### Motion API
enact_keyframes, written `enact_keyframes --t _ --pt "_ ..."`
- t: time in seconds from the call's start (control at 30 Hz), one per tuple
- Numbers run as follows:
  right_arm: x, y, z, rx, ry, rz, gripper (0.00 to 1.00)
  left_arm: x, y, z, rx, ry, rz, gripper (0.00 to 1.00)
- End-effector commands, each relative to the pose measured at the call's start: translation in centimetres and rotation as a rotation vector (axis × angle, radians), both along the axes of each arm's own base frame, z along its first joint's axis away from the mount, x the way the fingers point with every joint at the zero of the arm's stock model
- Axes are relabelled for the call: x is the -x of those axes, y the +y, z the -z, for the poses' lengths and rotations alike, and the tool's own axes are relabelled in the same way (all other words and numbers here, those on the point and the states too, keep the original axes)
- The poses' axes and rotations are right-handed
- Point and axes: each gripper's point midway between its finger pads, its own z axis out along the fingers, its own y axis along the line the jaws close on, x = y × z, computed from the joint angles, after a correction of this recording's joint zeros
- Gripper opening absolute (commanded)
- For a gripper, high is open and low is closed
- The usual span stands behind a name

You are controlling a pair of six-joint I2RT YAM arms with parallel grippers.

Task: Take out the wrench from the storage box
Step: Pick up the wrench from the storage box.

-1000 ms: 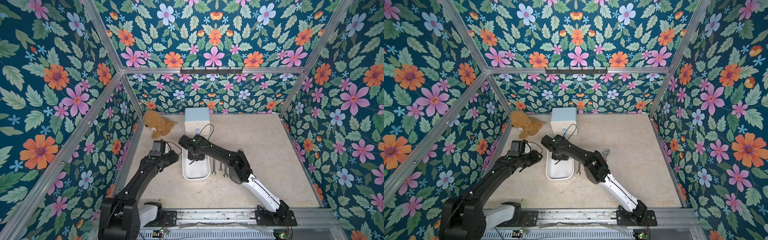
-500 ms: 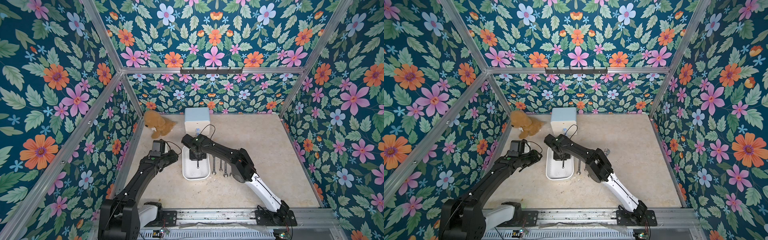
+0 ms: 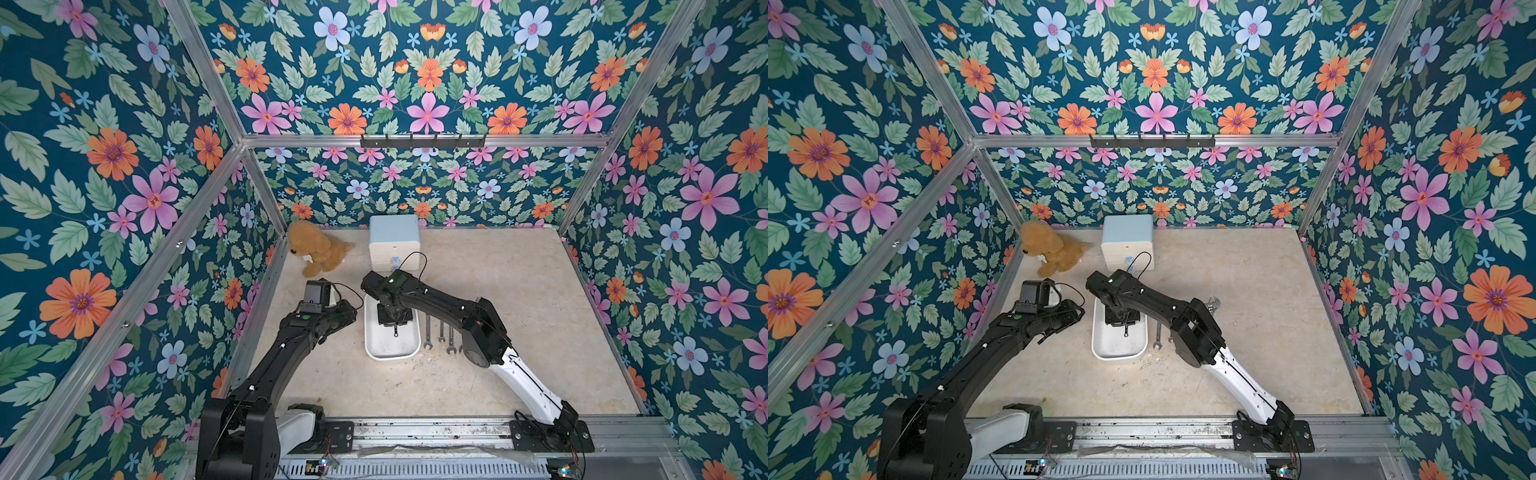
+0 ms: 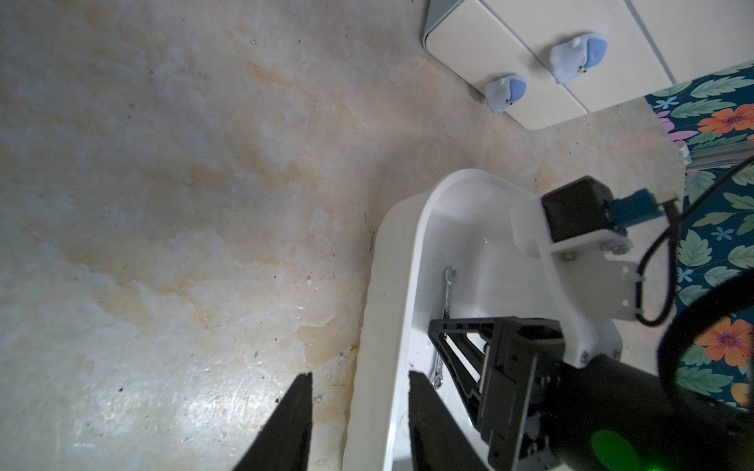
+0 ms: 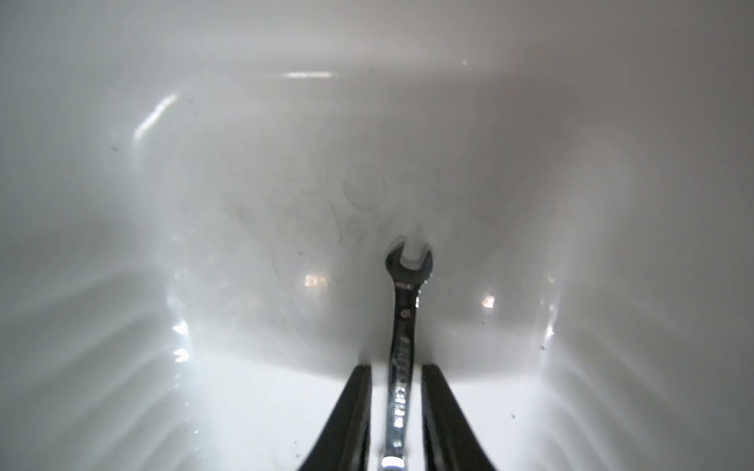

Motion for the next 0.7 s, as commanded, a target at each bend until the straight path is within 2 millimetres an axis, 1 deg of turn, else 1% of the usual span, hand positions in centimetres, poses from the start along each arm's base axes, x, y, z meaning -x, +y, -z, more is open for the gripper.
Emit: enact_keyframes --t 0.0,0.13,0.23,0.33,0.5,0.67 --pt "1.2 -1.2 1.0 0.047 0.048 0.022 0.25 -0.1 0.1 -0.1 -0.013 -0.010 0.005 0.43" --pt "1.8 -1.9 2.2 0.065 0.067 0.039 0.19 -0.1 0.1 -0.2 -0.011 -0.011 0.006 0.43" --pt "1.4 -1.9 2.5 0.063 0.061 0.043 0.13 -0.1 0.1 -0.2 -0.010 -0.009 0.006 0.44" --pt "1.1 -1.8 2.6 0.058 0.055 0.041 0.10 -0.2 0.2 -0.2 -0.012 -0.011 0.004 0.43" --pt "0.5 -1.6 1.3 0.049 0.024 0.030 0.09 -0.2 0.2 -0.2 -0.014 -0.011 0.002 0.44" --pt "-0.1 -1.2 -1.1 0.026 -0.024 0.027 0.09 -0.2 0.2 -0.1 -0.012 -0.010 0.001 0.44"
